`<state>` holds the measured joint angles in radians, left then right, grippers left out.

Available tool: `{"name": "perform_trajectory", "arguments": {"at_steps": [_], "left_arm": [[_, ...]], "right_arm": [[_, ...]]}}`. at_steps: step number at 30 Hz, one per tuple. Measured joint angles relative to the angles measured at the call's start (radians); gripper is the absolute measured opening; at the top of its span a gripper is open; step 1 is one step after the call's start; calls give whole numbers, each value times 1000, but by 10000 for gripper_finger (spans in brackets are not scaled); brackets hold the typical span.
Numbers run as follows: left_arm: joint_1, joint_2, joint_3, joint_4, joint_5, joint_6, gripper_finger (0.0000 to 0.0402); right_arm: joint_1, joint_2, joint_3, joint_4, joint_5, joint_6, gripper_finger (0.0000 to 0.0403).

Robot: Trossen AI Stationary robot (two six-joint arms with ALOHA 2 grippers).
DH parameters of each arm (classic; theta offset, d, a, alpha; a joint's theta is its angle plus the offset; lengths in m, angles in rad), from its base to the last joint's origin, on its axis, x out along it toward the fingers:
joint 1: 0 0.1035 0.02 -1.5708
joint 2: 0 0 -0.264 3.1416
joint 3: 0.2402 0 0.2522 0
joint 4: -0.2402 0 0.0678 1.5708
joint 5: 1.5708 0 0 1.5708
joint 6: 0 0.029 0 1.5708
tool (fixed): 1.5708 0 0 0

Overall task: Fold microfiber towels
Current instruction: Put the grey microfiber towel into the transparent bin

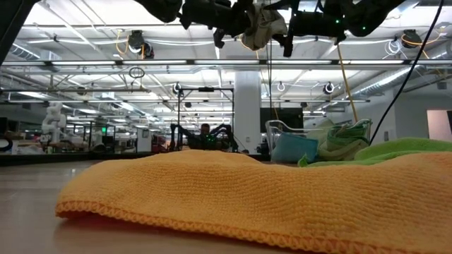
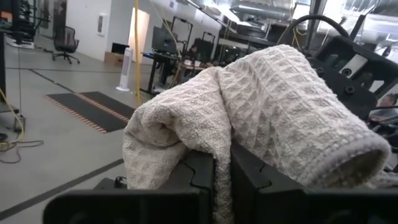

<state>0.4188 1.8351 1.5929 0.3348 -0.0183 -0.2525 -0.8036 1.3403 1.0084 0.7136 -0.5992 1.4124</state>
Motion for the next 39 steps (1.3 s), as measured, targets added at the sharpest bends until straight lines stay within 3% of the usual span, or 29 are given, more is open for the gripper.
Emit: {"name": "perform_trajectory", "arguments": {"at_steps": [10, 14, 26, 35, 39], "left_arm": [[11, 0, 0, -4, -65, 40, 26], [10, 2, -1, 4, -149, 54, 26], [-12, -32, -3, 50, -146, 150, 26], [-5, -124, -1, -87, -179, 232, 26], [16, -125, -1, -142, -128, 215, 26]], "right_arm": [[-2, 1, 0, 15, -1, 36, 286], [-2, 1, 0, 16, 5, 68, 286], [-2, 0, 1, -10, 47, 41, 286], [-2, 0, 1, -13, 52, -31, 286], [-2, 0, 1, 23, 49, -80, 286]]}}
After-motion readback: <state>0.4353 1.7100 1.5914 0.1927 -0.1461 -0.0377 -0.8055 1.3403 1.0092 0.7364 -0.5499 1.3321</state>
